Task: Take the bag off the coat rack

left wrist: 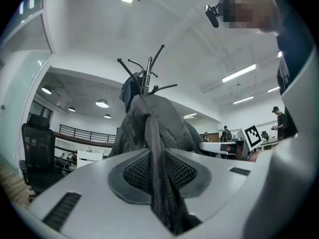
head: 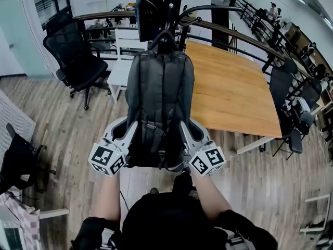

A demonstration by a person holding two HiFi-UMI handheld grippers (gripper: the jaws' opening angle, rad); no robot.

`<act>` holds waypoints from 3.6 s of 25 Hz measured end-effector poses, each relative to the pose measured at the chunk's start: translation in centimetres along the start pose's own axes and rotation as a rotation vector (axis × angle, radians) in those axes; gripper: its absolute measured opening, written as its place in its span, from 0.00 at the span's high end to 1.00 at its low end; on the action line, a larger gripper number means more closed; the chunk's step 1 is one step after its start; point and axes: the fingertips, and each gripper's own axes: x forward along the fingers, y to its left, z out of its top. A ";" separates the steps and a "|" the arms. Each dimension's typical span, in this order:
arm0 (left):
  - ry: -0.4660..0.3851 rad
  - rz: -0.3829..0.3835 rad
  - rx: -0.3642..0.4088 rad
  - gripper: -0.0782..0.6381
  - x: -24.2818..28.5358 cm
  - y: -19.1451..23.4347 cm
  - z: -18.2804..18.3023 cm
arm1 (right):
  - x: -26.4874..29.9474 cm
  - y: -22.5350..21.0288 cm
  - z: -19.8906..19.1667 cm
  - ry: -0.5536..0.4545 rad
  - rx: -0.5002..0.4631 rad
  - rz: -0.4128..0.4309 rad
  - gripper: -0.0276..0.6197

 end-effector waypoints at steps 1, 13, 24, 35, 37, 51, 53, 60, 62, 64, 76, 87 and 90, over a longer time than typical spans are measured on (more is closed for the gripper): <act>-0.008 -0.003 0.001 0.76 0.0 -0.1 0.5 | -0.1 0.1 0.5 -0.008 0.000 0.002 0.83; -0.075 -0.016 0.046 0.76 -1.9 -2.8 7.1 | -1.9 2.9 7.0 -0.092 -0.051 0.070 0.83; -0.018 -0.010 -0.019 0.76 -5.3 -5.6 5.7 | -5.9 5.1 5.6 -0.052 0.019 0.097 0.83; -0.029 0.060 -0.015 0.77 -7.6 -9.5 4.8 | -9.5 5.4 4.9 -0.051 0.046 0.167 0.84; -0.046 0.078 -0.016 0.77 -8.0 -10.0 5.5 | -9.7 5.7 5.7 -0.069 0.040 0.185 0.83; -0.043 0.152 0.006 0.77 -9.9 -14.9 7.4 | -13.3 6.3 8.2 -0.048 0.019 0.263 0.84; -0.026 0.156 -0.007 0.77 -10.3 -16.0 6.5 | -14.4 6.2 7.6 -0.025 0.020 0.272 0.84; 0.025 0.156 -0.066 0.77 -10.7 -20.6 3.3 | -19.3 4.8 5.5 0.035 0.047 0.300 0.84; 0.041 0.151 -0.083 0.77 -10.7 -22.1 2.2 | -21.0 4.1 4.8 0.051 0.059 0.297 0.84; 0.057 0.148 -0.100 0.77 -10.8 -23.8 0.7 | -22.9 3.6 3.8 0.065 0.062 0.290 0.84; 0.097 0.125 -0.149 0.77 -11.8 -30.1 -5.1 | -30.2 2.2 0.0 0.114 0.068 0.259 0.84; 0.139 0.118 -0.153 0.77 -11.7 -30.9 -6.2 | -31.5 1.7 -1.1 0.127 0.092 0.237 0.84; 0.140 0.119 -0.156 0.78 -11.7 -31.0 -6.0 | -31.5 1.7 -1.0 0.120 0.088 0.232 0.85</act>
